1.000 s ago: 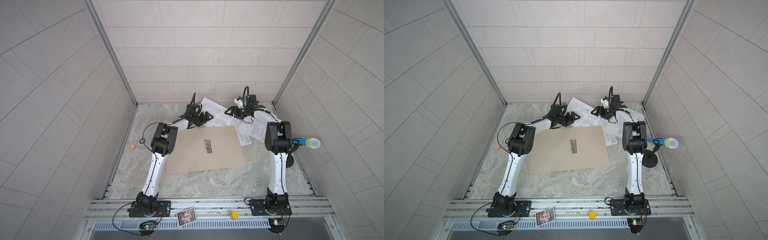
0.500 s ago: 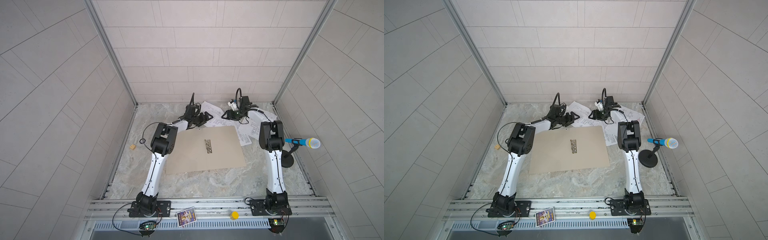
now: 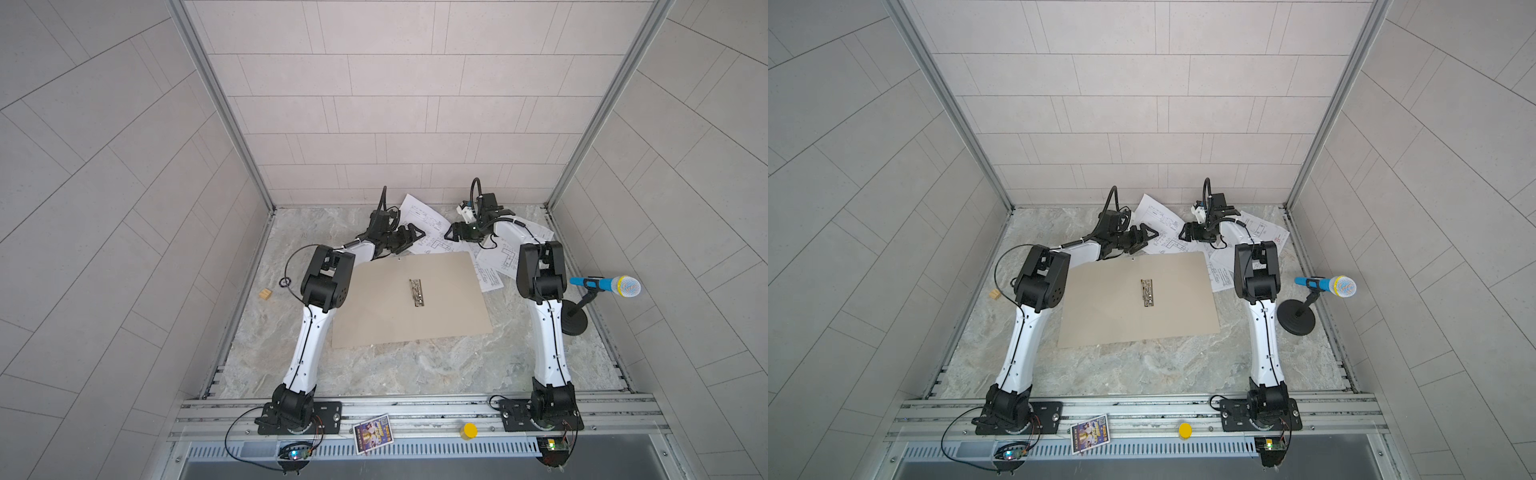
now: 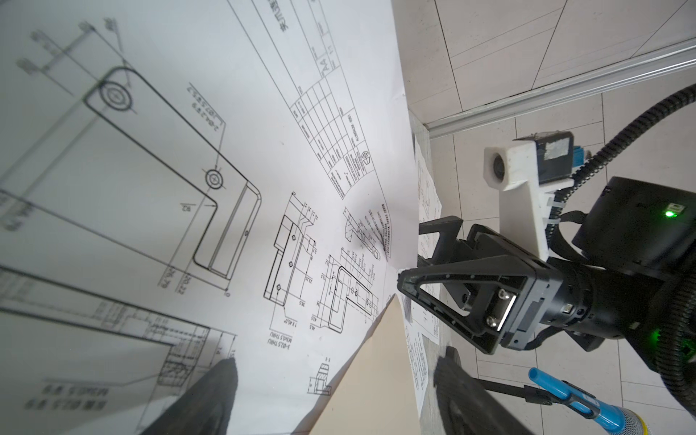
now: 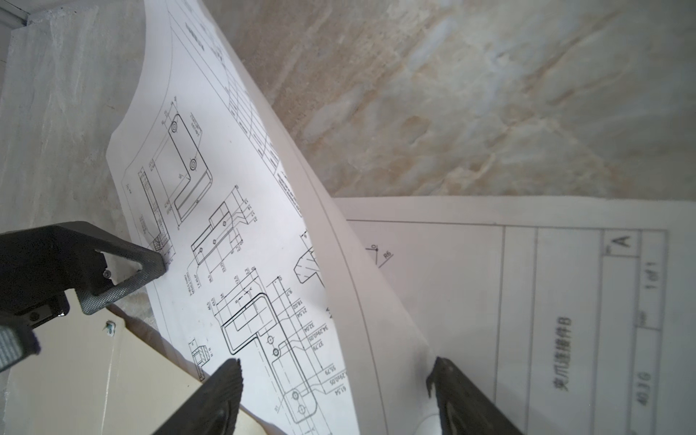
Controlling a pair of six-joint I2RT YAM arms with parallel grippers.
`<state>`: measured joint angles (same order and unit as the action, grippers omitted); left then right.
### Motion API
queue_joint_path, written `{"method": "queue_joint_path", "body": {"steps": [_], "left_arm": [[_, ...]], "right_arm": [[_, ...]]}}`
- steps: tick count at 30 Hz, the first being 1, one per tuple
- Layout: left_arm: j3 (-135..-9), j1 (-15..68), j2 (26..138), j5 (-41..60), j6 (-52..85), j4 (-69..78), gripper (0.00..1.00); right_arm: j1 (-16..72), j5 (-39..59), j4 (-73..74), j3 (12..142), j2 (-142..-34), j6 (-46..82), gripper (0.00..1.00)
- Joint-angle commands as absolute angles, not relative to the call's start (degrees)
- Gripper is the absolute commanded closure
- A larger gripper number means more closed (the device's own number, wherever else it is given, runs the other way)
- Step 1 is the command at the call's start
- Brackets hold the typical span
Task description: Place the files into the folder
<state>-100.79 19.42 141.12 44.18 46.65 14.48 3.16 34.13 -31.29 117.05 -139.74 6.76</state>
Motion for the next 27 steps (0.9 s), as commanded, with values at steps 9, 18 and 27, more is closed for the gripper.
{"method": "queue_joint_path", "body": {"steps": [9,18,27], "left_arm": [[-99.0,18.7,141.8,44.5,46.9,14.9,0.12],[-98.4,18.5,141.4,44.9,47.5,15.9,0.12],[-98.0,18.4,141.4,44.8,48.0,16.4,0.12]], "right_arm": [[3.1,31.2,-31.3,120.7,-139.2,1.0,0.21],[2.8,35.2,-35.6,127.4,-144.6,3.3,0.48],[2.8,33.5,-42.0,131.1,-147.0,2.2,0.50]]}}
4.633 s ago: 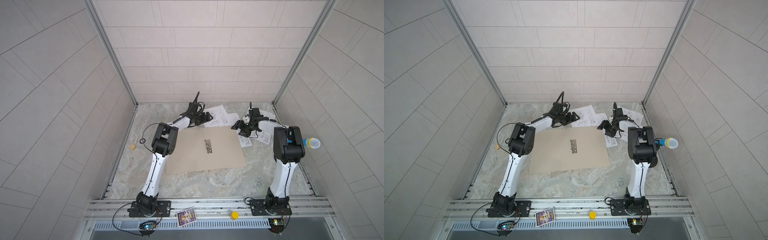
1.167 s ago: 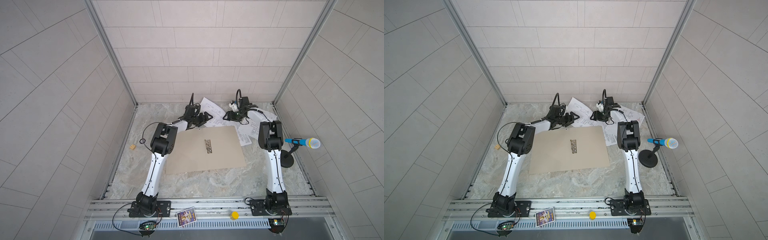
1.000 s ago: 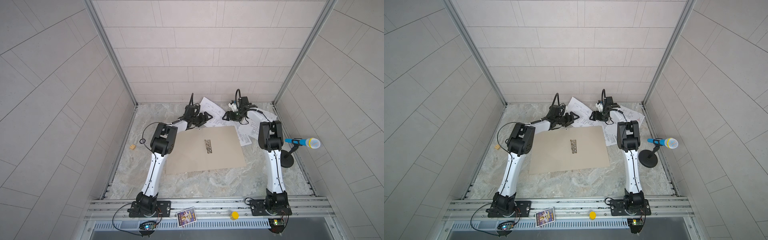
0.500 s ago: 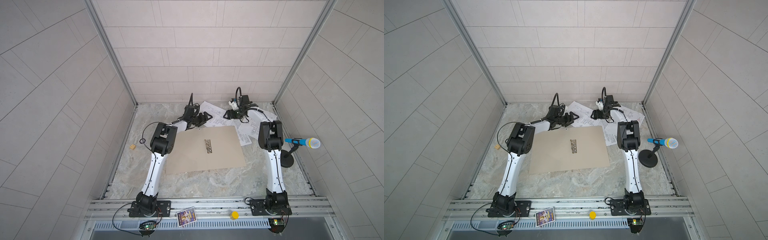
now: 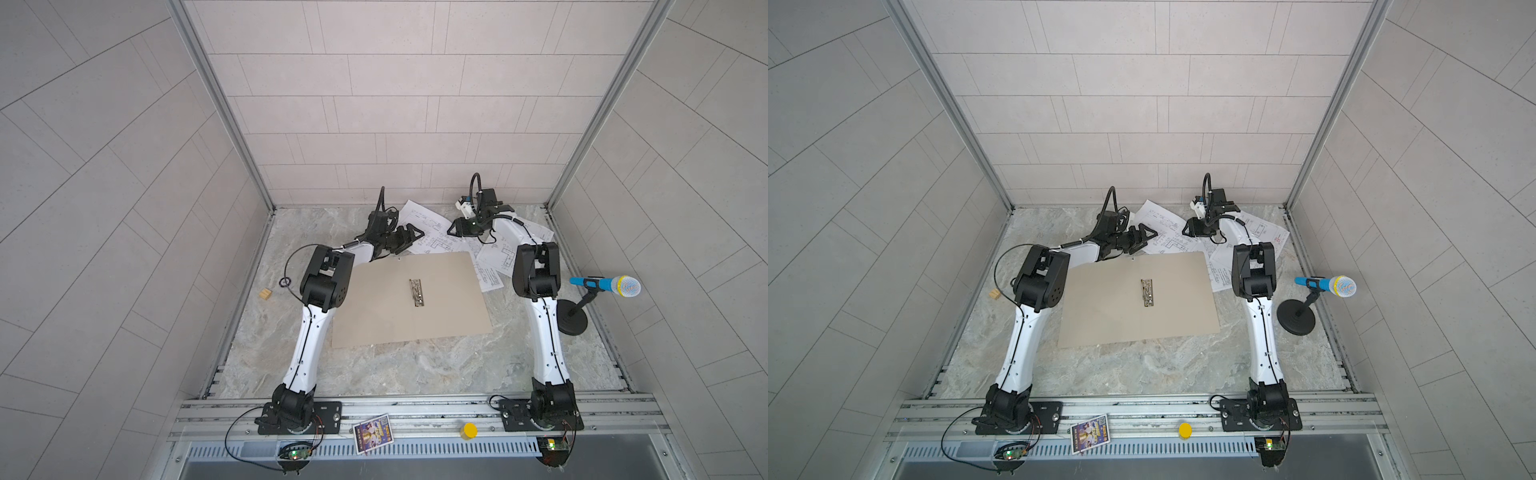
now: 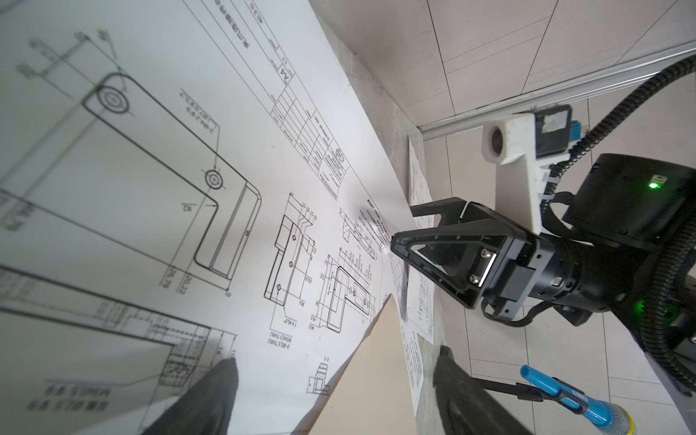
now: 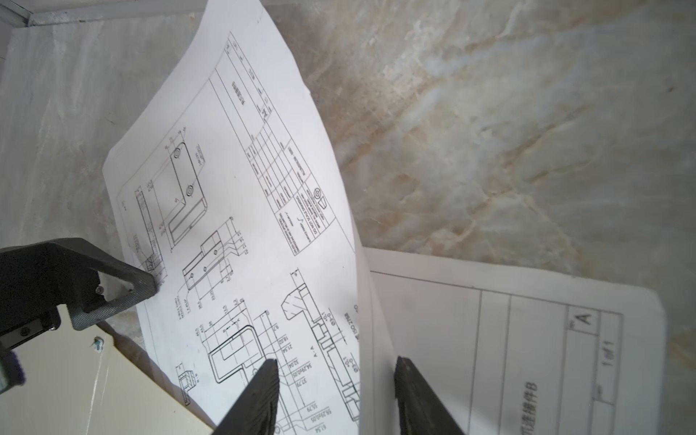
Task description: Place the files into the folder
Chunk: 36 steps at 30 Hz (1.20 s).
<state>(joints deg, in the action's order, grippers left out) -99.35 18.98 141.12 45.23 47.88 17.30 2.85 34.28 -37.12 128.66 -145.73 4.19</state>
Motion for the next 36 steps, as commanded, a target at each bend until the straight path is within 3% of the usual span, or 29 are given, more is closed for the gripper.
{"method": "queue_joint_path", "body": {"steps": [1,6,10,14,24,36], "left_arm": [[-97.9,18.4,141.5,44.8,48.1,16.5,0.12],[-98.0,18.4,141.2,44.8,48.5,17.0,0.12],[-97.7,18.1,140.2,44.6,48.0,16.6,0.12],[-98.1,17.0,138.7,44.2,48.2,16.2,0.12],[-97.9,12.2,128.7,40.5,42.8,7.7,0.08],[-80.2,8.6,112.2,39.8,45.0,11.2,0.07]], "right_arm": [[2.8,33.4,-42.8,131.6,-147.3,2.0,0.51],[2.7,32.1,-42.0,131.7,-147.1,2.6,0.63],[2.5,31.4,-41.1,132.1,-147.0,3.6,0.86],[2.3,31.6,-41.0,133.2,-146.5,4.7,1.00],[1.9,38.6,-33.1,133.6,-138.1,16.7,1.00],[4.6,45.0,-27.0,129.5,-123.0,36.2,1.00]]}}
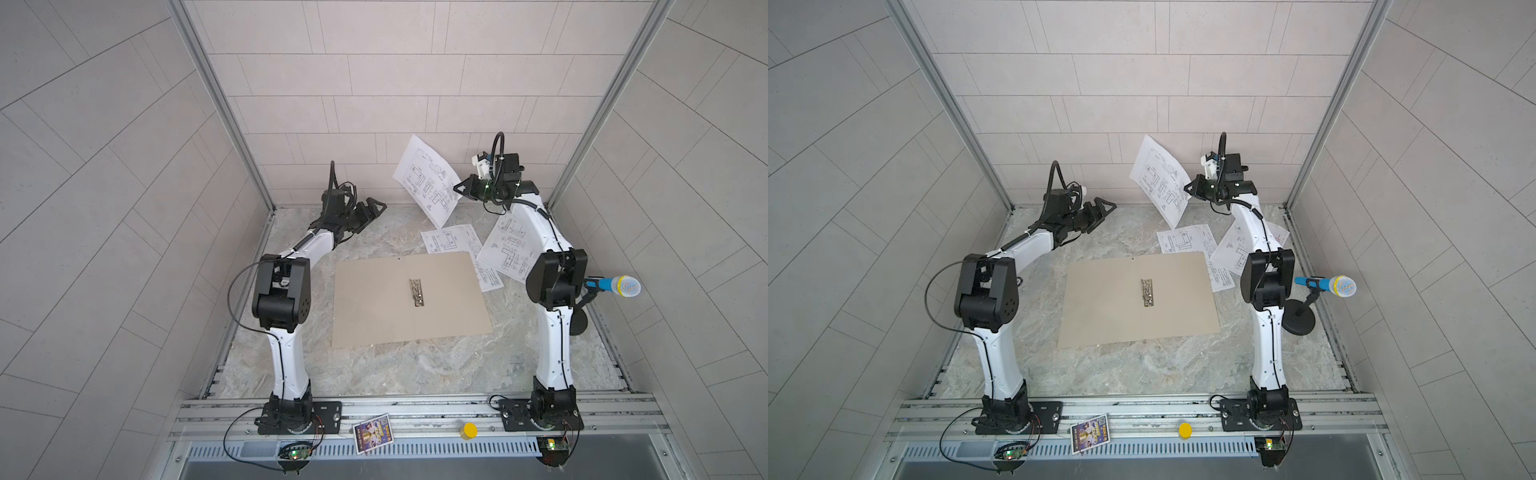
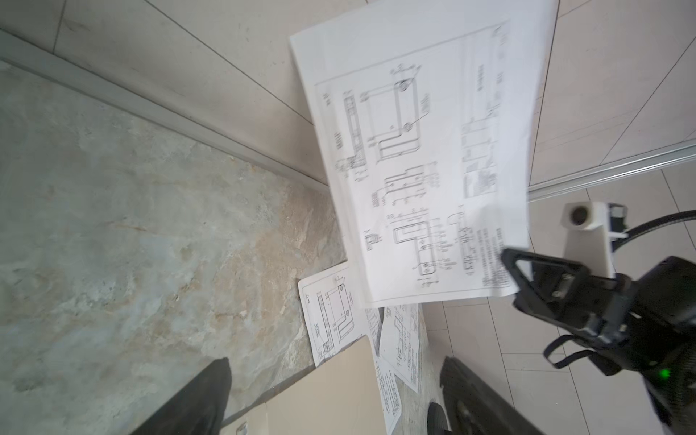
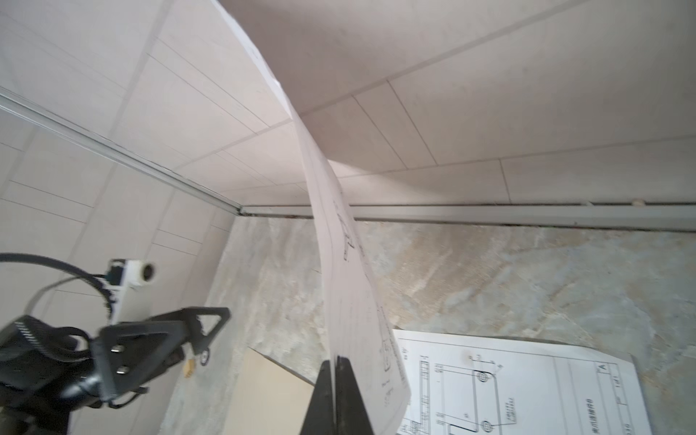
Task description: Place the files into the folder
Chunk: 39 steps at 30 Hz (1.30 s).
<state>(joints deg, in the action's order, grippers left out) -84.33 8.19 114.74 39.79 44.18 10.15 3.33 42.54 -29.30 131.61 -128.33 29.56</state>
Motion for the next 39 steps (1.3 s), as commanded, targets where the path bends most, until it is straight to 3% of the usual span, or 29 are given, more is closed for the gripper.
{"method": "queue_joint_path", "body": {"steps": [1,8,13,19,24,39], "left_arm": [[-78.1,8.4,110.8,39.7,45.4,12.3,0.07],[-63.1,5.4,100.3,39.3,51.2,21.0,0.07],[-55.5,4.3,94.2,39.9,50.2,19.3,0.07],[-49.5,4.4,93.2,41.4,51.0,20.4,0.08],[-47.4,6.8,92.9,42.2,48.1,15.7,0.09],[-45.8,15.2,95.8,38.3,48.1,14.8,0.09]], "right_arm": [[4.8,45.0,-26.4,127.4,-120.8,37.5,1.00],[4.4,43.2,-13.9,102.0,-103.8,48.1,1.00],[4.3,37.9,0.5,75.2,-91.9,52.5,1.00],[6.2,33.3,9.5,55.2,-87.9,51.6,1.00],[8.8,31.5,14.1,46.3,-87.1,55.0,1.00],[15.7,27.6,14.4,37.7,-81.8,57.7,1.00]]}}
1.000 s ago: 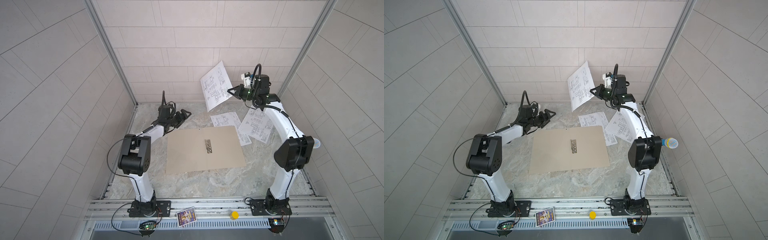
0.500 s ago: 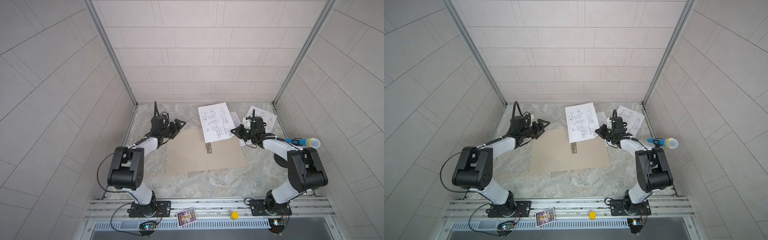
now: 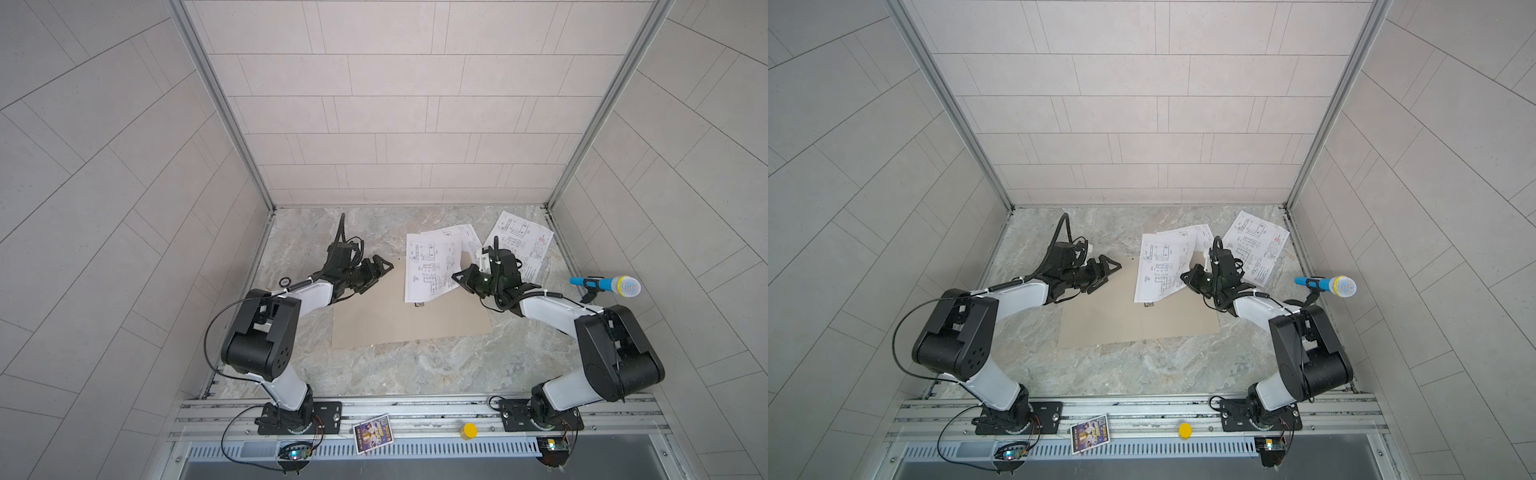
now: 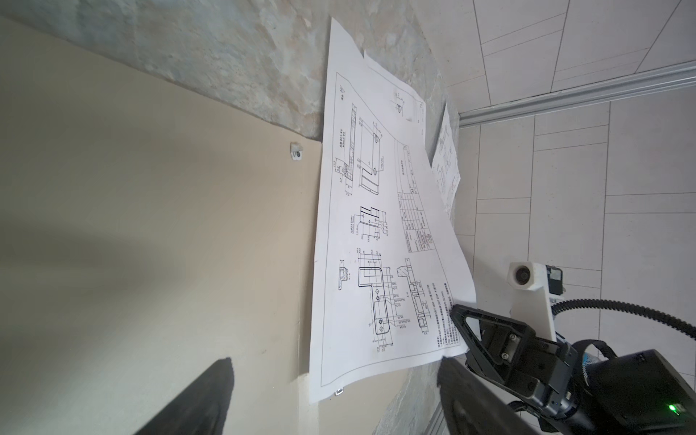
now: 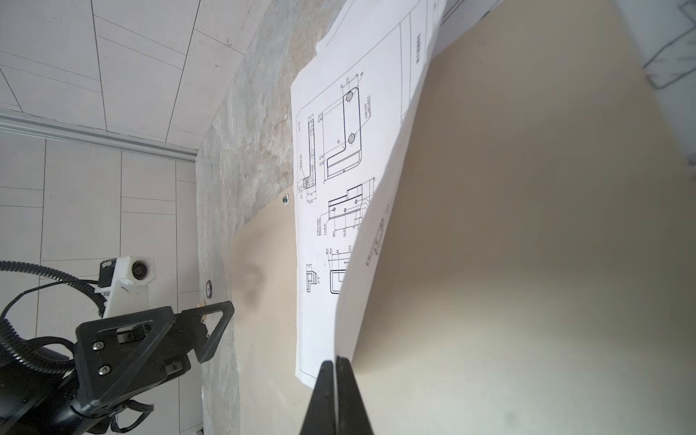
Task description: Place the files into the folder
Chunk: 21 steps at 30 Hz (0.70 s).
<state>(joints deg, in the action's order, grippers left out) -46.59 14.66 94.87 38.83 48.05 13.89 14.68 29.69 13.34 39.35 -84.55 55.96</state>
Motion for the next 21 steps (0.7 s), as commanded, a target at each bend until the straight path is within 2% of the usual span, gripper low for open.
{"method": "queue_joint_path", "body": {"steps": [1,5,6,8,21], "left_arm": [[-45.7,15.7,95.8,38.3,48.0,14.7,0.09],[-45.6,17.4,96.7,37.0,46.9,12.7,0.09],[-45.6,17.7,97.1,37.1,46.9,12.7,0.10],[-46.0,18.1,97.8,37.2,46.8,12.7,0.10],[-50.7,21.8,101.8,35.2,44.4,7.2,0.11]], "right_arm": [[15.9,27.4,14.3,37.3,-81.5,57.6,1.00],[16.1,27.9,11.6,34.6,-80.7,55.2,0.97],[15.8,27.4,10.1,33.6,-80.5,54.2,0.95],[15.2,26.6,9.4,32.1,-80.3,51.9,0.82],[9.3,30.9,17.5,31.2,-88.4,48.1,0.54]]}}
